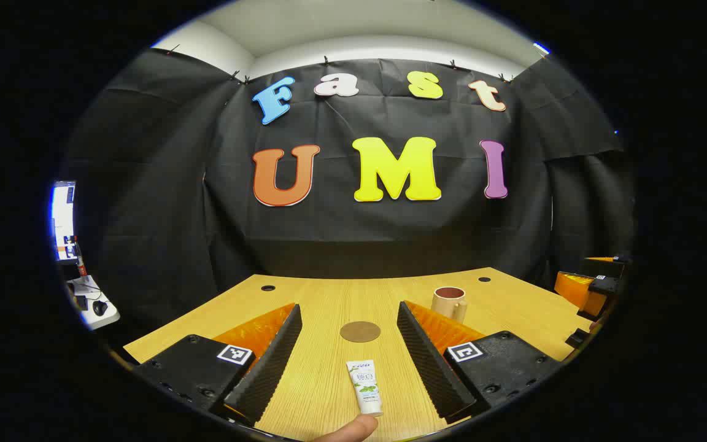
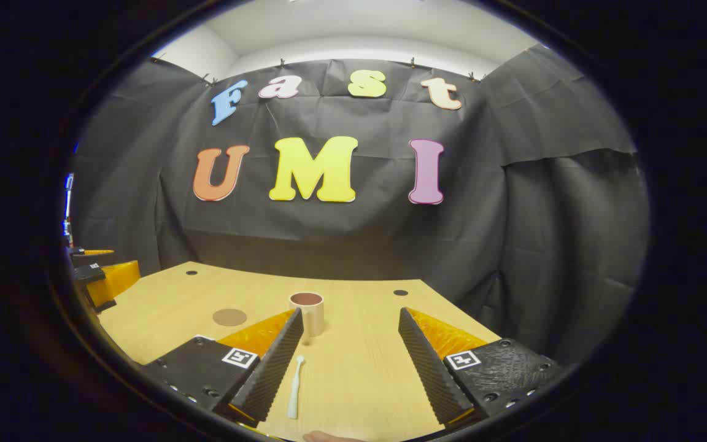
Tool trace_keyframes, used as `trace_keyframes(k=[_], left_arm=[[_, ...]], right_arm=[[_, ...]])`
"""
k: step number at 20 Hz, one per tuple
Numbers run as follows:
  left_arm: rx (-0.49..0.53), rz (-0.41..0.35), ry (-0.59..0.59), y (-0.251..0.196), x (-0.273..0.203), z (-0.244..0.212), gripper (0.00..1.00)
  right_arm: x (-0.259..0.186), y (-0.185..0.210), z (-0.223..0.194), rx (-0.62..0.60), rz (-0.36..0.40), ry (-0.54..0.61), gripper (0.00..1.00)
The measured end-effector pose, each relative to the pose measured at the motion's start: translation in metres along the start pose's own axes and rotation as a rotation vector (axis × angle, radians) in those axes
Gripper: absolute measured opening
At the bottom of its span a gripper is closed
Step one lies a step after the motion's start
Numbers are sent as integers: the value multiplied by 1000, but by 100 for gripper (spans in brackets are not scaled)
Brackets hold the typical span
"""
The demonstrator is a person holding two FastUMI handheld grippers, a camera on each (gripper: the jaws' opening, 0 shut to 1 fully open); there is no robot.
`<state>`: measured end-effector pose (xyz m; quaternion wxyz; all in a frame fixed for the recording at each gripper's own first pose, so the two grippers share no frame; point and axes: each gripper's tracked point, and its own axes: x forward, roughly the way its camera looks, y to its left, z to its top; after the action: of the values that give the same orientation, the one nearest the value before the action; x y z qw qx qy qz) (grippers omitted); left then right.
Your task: Put the toothbrush and toothpaste on the desktop into the cup, then pick up the cup and place it on the coaster on the desktop.
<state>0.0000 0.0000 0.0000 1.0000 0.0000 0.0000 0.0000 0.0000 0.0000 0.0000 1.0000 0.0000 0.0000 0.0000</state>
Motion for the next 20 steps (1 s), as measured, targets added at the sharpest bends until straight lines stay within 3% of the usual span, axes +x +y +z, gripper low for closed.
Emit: trace_keyframes(k=[20], left_arm=[[0,12,14,4,-2,-7,99]], right_arm=[[3,0,-10,-19,1,22,95]])
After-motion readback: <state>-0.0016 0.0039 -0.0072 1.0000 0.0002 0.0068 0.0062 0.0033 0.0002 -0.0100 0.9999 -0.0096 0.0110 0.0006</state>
